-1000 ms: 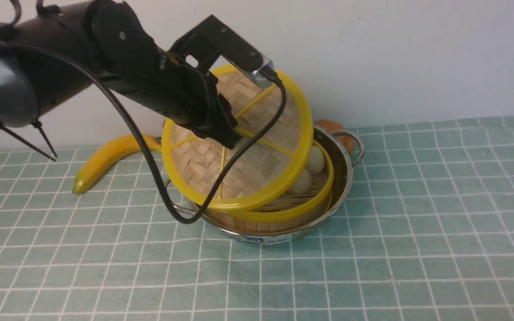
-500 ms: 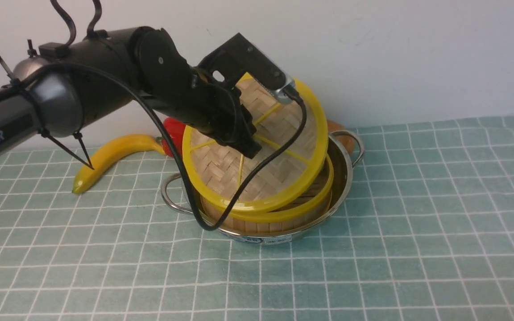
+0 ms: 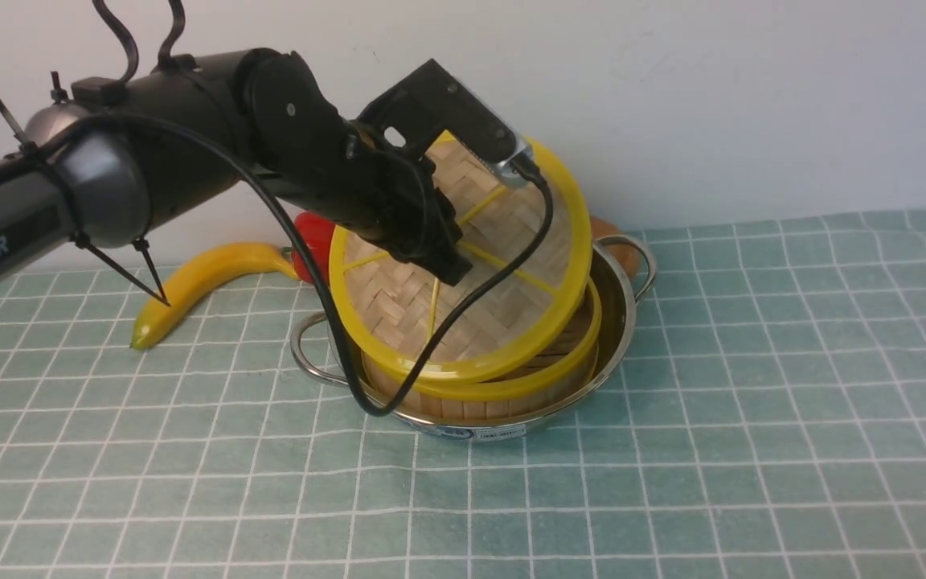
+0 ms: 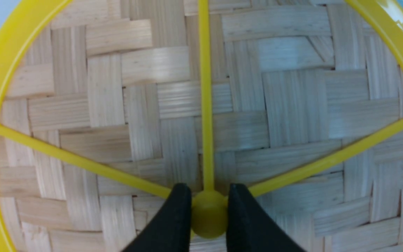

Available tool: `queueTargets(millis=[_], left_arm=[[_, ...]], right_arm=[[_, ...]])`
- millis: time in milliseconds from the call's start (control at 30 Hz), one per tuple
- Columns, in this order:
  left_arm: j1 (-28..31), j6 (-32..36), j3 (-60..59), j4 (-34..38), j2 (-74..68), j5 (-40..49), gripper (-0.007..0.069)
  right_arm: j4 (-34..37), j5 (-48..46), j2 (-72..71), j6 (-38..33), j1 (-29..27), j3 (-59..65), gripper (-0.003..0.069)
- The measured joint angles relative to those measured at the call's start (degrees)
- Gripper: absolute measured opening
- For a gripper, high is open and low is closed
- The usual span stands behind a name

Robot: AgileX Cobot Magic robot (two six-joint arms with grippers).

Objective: Place the steamer in the pot on the blue tablecloth, and put the lid on the steamer.
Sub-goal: 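Place the yellow bamboo steamer lid onto the steamer in the pot with the left gripper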

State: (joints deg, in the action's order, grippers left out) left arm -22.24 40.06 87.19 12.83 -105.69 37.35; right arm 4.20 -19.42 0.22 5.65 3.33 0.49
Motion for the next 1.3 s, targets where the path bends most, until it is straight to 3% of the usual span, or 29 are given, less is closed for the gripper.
queueTargets(millis=[1300], left_arm=[[0.0, 3.0, 0.0, 1.2, -3.1, -5.3, 0.0120]], right_arm=[[0.0, 0.0, 0.0, 0.0, 0.0, 0.0, 0.0240]])
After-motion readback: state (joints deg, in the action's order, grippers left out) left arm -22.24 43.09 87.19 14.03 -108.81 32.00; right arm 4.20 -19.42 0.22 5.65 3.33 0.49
